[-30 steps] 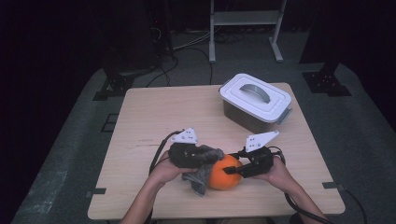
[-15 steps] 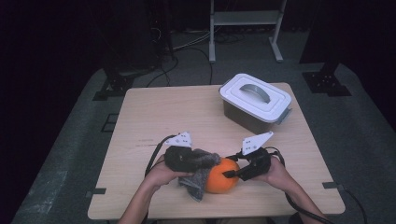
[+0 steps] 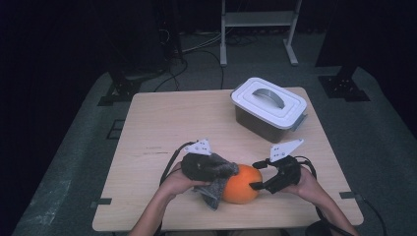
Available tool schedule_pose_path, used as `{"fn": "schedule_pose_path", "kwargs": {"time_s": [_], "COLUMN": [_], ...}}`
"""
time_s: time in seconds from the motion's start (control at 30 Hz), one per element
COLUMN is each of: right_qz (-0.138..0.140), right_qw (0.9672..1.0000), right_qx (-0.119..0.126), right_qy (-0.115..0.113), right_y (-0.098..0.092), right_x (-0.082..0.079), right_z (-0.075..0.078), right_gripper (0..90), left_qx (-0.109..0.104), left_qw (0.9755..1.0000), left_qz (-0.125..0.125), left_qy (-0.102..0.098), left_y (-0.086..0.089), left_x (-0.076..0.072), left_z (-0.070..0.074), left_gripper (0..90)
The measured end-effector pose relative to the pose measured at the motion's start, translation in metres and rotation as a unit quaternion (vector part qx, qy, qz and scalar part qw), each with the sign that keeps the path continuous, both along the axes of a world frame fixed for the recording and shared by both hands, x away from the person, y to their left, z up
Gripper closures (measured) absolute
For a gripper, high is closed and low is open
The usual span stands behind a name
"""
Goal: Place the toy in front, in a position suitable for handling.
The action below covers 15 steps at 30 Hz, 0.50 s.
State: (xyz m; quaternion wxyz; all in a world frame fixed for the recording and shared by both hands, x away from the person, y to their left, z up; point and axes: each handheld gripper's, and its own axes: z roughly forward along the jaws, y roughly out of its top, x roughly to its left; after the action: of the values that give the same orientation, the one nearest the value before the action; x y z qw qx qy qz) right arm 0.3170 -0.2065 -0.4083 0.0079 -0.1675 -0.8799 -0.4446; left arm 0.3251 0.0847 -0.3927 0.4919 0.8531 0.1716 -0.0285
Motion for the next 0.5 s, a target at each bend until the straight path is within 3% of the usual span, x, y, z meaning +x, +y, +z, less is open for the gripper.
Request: {"fn": "schedule_pose_path", "kwargs": {"time_s": [0.23,0.27,0.3,0.33,0.5], "right_qz": [0.011,0.015,0.015,0.023,0.022], "right_qw": [0.9994,0.999,0.999,0.9989,0.9993], "right_qx": [-0.016,-0.024,-0.024,-0.016,-0.005], "right_qy": [-0.029,-0.035,-0.035,-0.039,-0.031], "right_y": [0.02,0.025,0.025,0.022,0.013], "right_x": [-0.006,-0.005,-0.005,-0.004,-0.001], "right_z": [0.009,0.007,0.007,0.005,-0.001], "right_gripper": [21.0,25.0,25.0,31.3,33.6], "left_qx": [0.007,0.012,0.012,0.005,-0.001], "left_qw": [0.9999,0.9999,0.9999,1.0,1.0], "left_qz": [-0.008,-0.007,-0.007,-0.007,-0.001], "left_qy": [-0.007,-0.01,-0.01,-0.004,0.002], "left_y": [-0.009,-0.008,-0.008,-0.004,-0.001], "left_x": [-0.001,-0.001,-0.001,0.0,0.002], "left_z": [0.002,0.002,0.002,0.001,-0.002], "left_gripper": [68.3,68.2,68.2,68.2,68.0]}}
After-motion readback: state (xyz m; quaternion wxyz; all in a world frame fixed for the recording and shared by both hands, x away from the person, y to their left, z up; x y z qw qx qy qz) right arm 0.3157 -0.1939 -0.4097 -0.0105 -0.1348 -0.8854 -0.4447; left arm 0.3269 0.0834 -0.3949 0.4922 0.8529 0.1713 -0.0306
